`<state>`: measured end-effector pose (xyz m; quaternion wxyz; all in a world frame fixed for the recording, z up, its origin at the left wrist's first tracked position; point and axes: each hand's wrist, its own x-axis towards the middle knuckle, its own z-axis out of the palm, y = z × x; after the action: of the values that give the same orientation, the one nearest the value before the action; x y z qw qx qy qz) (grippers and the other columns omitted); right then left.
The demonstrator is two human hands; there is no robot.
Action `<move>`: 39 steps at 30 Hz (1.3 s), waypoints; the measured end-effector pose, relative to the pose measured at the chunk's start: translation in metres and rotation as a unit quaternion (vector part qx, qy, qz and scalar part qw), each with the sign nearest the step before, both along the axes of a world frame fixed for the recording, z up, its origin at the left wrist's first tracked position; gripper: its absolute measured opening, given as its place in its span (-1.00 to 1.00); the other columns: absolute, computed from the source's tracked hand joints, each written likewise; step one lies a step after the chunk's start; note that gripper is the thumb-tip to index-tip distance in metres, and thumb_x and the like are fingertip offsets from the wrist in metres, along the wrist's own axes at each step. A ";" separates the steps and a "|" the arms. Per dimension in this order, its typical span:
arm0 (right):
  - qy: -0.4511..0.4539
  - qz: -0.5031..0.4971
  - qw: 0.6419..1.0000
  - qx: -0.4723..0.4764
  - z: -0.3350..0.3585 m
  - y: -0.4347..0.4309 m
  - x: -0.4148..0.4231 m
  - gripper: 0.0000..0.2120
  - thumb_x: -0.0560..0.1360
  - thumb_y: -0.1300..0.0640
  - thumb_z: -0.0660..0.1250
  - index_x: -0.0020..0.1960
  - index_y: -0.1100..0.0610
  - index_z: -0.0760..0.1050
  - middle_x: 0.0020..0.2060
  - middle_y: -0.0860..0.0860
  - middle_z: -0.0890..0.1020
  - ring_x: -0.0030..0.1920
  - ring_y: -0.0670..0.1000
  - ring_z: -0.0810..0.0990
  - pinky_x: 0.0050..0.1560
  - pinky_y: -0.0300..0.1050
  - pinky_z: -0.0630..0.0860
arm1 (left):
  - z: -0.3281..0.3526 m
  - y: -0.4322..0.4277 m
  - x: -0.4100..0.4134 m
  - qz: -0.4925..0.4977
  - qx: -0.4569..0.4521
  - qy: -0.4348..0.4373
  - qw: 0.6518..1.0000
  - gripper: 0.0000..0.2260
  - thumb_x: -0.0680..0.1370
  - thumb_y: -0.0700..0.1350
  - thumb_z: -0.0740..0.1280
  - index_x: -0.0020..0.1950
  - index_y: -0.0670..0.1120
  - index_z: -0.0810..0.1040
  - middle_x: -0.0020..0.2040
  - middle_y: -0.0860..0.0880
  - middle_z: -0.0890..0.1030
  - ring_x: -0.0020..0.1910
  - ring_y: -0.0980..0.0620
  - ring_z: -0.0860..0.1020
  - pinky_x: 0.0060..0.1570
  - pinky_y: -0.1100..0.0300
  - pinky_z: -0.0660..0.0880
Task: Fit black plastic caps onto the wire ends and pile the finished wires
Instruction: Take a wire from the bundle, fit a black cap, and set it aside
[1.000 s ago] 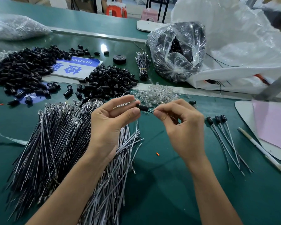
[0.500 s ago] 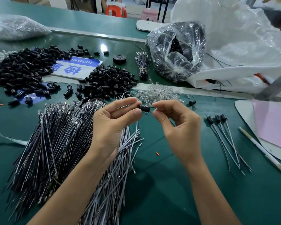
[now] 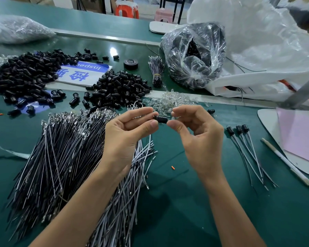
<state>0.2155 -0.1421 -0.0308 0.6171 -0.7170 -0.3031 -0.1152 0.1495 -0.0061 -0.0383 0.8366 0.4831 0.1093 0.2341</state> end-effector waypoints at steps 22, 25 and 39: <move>-0.148 -0.045 0.975 -0.158 -0.003 -0.001 0.002 -0.90 0.39 0.23 0.53 -0.11 0.16 0.66 -0.09 -0.02 0.66 -0.03 -0.01 0.60 0.00 -0.31 0.43 | -0.001 -0.004 -0.001 0.088 0.193 0.014 0.977 -0.91 0.39 -0.12 0.45 -0.15 -0.10 0.69 -0.29 -0.06 0.71 -0.32 -0.01 0.68 -0.32 0.22 0.59; -0.129 -0.030 0.978 -0.163 -0.004 -0.001 0.003 -0.90 0.39 0.23 0.52 -0.10 0.16 0.65 -0.11 -0.04 0.68 -0.05 -0.08 0.62 0.00 -0.35 0.45 | -0.003 -0.003 -0.001 0.096 0.214 0.017 0.972 -0.92 0.42 -0.11 0.46 -0.14 -0.08 0.69 -0.26 -0.05 0.71 -0.27 -0.04 0.70 -0.31 0.20 0.61; 0.013 0.015 0.991 -0.130 -0.005 -0.002 0.006 -0.91 0.43 0.25 0.50 -0.12 0.11 0.65 -0.33 -0.17 0.65 -0.31 -0.19 0.62 -0.21 -0.43 0.47 | -0.003 0.005 0.000 0.166 0.210 0.044 0.963 -0.96 0.51 -0.15 0.42 -0.13 -0.07 0.65 -0.30 -0.01 0.70 -0.30 0.02 0.69 -0.34 0.27 0.58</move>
<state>0.2214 -0.1445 -0.0353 0.5244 -0.7877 -0.3184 -0.0558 0.1496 -0.0011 -0.0412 0.6601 0.6331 0.1726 0.3656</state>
